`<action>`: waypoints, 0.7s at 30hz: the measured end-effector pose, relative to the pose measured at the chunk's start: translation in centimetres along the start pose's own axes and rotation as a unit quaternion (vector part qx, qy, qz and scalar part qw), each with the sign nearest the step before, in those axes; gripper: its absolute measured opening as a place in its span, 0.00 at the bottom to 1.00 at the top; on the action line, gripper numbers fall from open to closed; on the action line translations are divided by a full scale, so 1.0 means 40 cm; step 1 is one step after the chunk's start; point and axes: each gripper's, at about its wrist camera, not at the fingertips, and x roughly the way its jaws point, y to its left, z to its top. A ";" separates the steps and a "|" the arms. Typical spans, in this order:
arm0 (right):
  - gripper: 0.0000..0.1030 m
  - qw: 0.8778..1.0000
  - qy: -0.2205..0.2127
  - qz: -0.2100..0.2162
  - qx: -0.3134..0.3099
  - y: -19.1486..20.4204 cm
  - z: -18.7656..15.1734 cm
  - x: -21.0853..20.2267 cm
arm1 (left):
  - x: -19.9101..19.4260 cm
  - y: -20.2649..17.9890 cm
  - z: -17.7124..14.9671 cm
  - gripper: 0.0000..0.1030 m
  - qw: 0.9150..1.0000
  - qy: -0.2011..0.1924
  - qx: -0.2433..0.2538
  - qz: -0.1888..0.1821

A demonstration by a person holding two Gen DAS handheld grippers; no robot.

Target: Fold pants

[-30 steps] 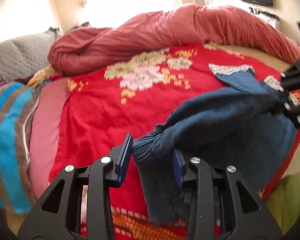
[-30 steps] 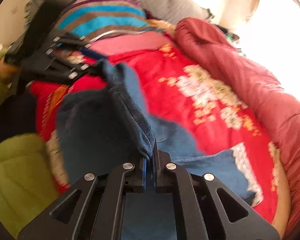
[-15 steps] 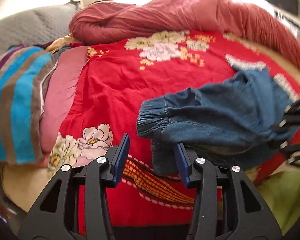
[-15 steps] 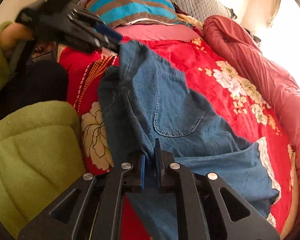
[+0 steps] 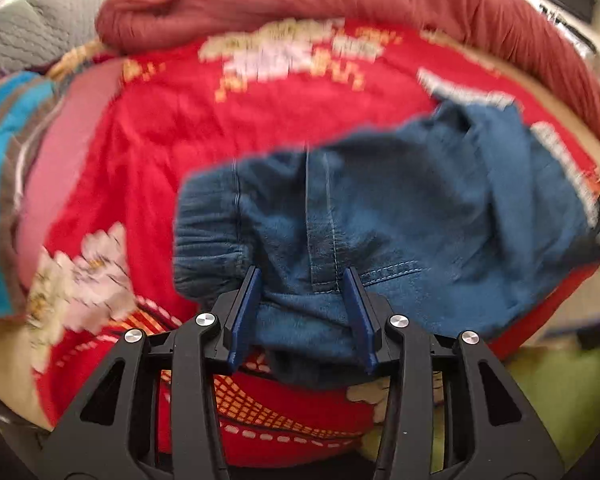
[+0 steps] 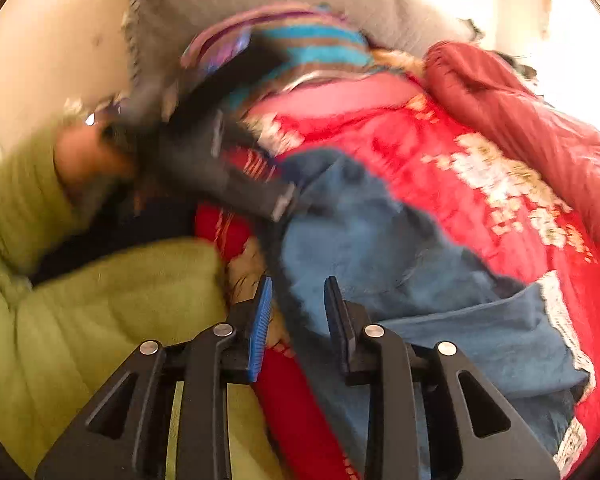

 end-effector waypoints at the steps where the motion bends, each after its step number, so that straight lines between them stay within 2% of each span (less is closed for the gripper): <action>1: 0.27 1.000 0.011 -0.010 0.007 -0.012 0.000 0.019 | 0.010 -0.003 -0.003 0.34 1.000 0.006 0.001 0.002; 3: 0.27 0.998 0.050 -0.028 0.022 -0.025 -0.011 0.069 | 0.007 -0.015 -0.003 0.34 1.000 0.001 0.012 0.014; 4: 0.27 0.995 0.085 -0.036 0.034 -0.034 -0.024 0.106 | 0.008 -0.016 -0.006 0.34 1.000 0.001 0.014 0.015; 5: 0.27 0.992 0.114 -0.036 0.046 -0.039 -0.037 0.136 | 0.011 -0.017 -0.008 0.34 1.000 0.001 0.014 0.015; 6: 0.27 0.990 0.121 -0.030 0.059 -0.044 -0.050 0.150 | 0.011 -0.014 -0.008 0.34 1.000 0.001 0.013 0.013; 8: 0.28 0.991 0.110 -0.018 0.070 -0.055 -0.049 0.131 | 0.007 -0.014 -0.010 0.34 1.000 -0.003 0.013 0.012; 10: 0.28 0.993 0.077 0.000 0.088 -0.078 -0.032 0.078 | -0.005 -0.011 -0.011 0.34 1.000 -0.013 0.012 0.016; 12: 0.30 0.993 0.040 -0.009 0.107 -0.116 -0.017 0.019 | -0.047 -0.013 -0.005 0.36 0.999 -0.048 0.010 0.024; 13: 0.37 0.992 0.020 -0.030 0.120 -0.153 -0.010 -0.016 | -0.075 -0.011 -0.003 0.44 0.997 -0.069 0.004 0.023; 14: 0.44 0.990 0.011 -0.052 0.132 -0.188 -0.006 -0.038 | -0.094 -0.010 -0.001 0.48 0.996 -0.083 -0.002 0.025; 17: 0.47 0.976 0.014 -0.121 0.179 -0.304 -0.009 -0.068 | -0.162 -0.014 0.015 0.52 0.992 -0.123 -0.016 0.030; 21: 0.47 0.957 0.034 -0.157 0.242 -0.459 -0.014 -0.048 | -0.202 -0.063 0.036 0.57 0.989 -0.147 -0.018 -0.025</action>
